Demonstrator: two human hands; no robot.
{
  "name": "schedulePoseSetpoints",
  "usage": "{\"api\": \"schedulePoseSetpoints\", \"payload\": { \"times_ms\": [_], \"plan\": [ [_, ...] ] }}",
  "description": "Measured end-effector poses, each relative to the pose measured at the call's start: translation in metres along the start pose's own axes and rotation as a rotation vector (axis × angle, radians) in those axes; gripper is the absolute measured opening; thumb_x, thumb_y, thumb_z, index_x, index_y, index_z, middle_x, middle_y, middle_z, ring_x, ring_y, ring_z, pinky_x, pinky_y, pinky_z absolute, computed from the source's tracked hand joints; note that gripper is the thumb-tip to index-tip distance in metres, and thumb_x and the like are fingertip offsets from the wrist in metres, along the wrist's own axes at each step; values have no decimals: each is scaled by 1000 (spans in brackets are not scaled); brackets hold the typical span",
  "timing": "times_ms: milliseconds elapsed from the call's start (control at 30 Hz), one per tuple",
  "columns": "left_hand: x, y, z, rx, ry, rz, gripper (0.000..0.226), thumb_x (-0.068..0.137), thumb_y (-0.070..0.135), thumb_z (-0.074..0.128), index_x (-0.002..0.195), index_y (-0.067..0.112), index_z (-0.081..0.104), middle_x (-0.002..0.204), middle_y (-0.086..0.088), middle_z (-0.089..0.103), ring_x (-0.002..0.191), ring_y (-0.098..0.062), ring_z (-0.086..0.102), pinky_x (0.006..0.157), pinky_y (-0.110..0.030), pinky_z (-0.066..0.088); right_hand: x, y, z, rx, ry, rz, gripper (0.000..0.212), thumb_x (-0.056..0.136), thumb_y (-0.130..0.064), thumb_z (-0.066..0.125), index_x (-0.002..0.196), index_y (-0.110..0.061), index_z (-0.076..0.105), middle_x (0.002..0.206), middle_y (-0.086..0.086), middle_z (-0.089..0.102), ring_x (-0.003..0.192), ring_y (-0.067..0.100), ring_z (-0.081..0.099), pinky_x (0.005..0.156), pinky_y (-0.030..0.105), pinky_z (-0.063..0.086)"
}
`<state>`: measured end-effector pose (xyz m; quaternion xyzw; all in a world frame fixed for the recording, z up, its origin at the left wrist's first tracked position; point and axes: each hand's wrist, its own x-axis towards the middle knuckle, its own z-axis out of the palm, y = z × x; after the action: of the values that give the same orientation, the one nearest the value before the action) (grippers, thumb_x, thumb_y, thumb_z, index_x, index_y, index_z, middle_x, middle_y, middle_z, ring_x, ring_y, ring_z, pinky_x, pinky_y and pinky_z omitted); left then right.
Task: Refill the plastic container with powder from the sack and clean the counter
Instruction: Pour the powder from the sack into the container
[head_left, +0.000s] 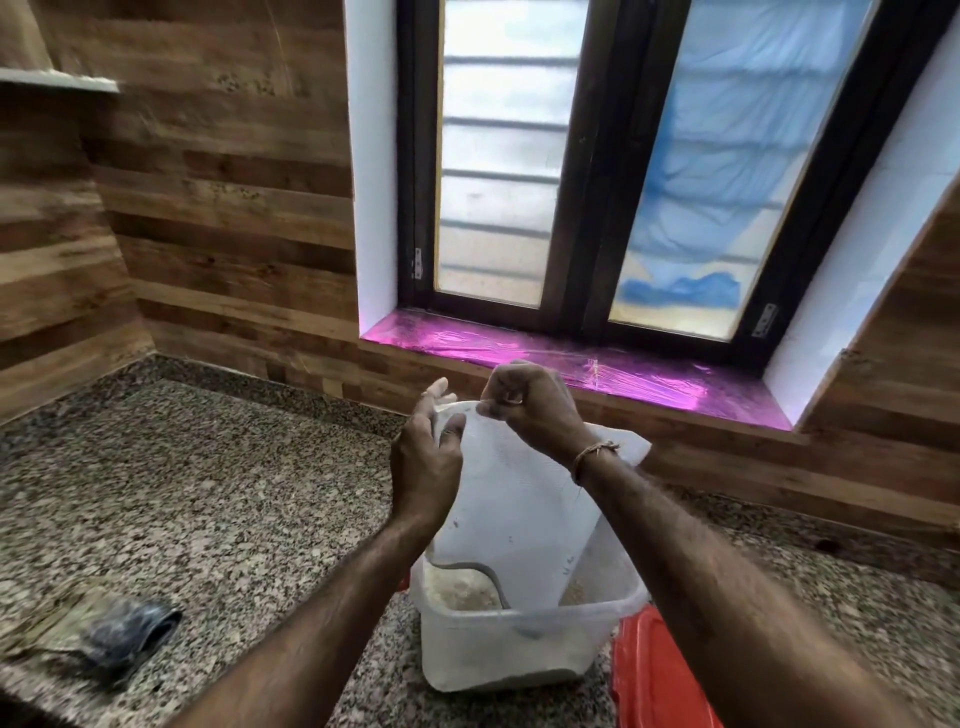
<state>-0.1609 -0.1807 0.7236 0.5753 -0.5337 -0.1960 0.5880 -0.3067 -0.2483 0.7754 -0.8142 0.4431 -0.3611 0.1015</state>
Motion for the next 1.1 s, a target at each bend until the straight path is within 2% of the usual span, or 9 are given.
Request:
{"api": "schedulePoseSetpoints", "payload": {
  "times_ms": [167, 333, 400, 500, 567, 700, 900, 1033, 1100],
  "plan": [
    [-6, 4, 4, 105, -193, 31, 94, 103, 16, 58, 164, 22, -13, 173, -8, 5, 156, -19, 20, 111, -16, 19, -2, 0, 4, 77, 40, 49, 17, 81, -22, 82, 72, -28, 68, 69, -15, 62, 66, 1, 55, 62, 27, 50],
    [-19, -4, 7, 106, -87, 46, 110, 99, 25, 64, 157, 18, -29, 167, -2, -32, 158, -11, -18, 127, -25, -4, -2, 2, 2, 91, 152, 126, 13, 84, -22, 79, 77, -25, 68, 71, -10, 63, 67, 7, 59, 62, 29, 52],
    [-20, -3, 5, 108, -68, 65, 107, 97, 28, 67, 162, 18, -17, 171, -3, -18, 160, -14, -6, 129, -30, 7, -1, 1, 0, 71, 143, 127, 13, 85, -23, 79, 80, -26, 68, 74, -10, 64, 70, 10, 61, 63, 28, 52],
    [-21, 0, -3, 184, -67, 120, 84, 95, 24, 69, 164, 21, 20, 165, -8, 37, 146, -24, 44, 108, -26, 38, -3, 1, -2, 59, 123, 140, 12, 85, -23, 79, 80, -24, 68, 77, -6, 68, 75, 13, 65, 66, 29, 55],
    [-18, 2, -9, 178, 4, 140, 96, 93, 22, 72, 165, 22, 9, 169, -8, 26, 150, -24, 37, 111, -32, 40, -5, 1, -2, 52, 104, 135, 12, 85, -23, 79, 80, -23, 69, 78, -6, 70, 77, 13, 66, 67, 28, 55],
    [-7, 9, -17, 258, 79, 283, 113, 89, 26, 76, 165, 13, -7, 173, -5, -15, 161, -19, -1, 127, -37, 16, -5, -5, -1, 13, 87, 116, 11, 85, -24, 79, 80, -24, 69, 77, -11, 66, 74, 5, 62, 61, 19, 44],
    [4, 11, -25, 568, -120, 439, 65, 94, 32, 69, 154, 19, 46, 159, -4, 48, 145, -19, 46, 121, -49, 30, -6, -9, 2, -41, 57, 111, 15, 83, -25, 80, 76, -26, 68, 76, -9, 68, 74, 9, 64, 65, 32, 56],
    [6, 16, -31, 601, -17, 510, 92, 92, 35, 64, 165, 11, 13, 173, -7, 0, 159, -27, 17, 124, -54, 15, -6, -11, 1, -38, 83, 110, 10, 85, -25, 79, 79, -24, 70, 78, -10, 68, 76, 8, 64, 59, 22, 49],
    [6, 17, -32, 653, -97, 542, 75, 95, 35, 63, 161, 18, 32, 170, -6, 26, 153, -23, 34, 122, -50, 25, -6, -11, 0, -36, 74, 108, 10, 85, -25, 79, 80, -22, 71, 77, -9, 68, 76, 7, 63, 59, 20, 44]
  ]
}}
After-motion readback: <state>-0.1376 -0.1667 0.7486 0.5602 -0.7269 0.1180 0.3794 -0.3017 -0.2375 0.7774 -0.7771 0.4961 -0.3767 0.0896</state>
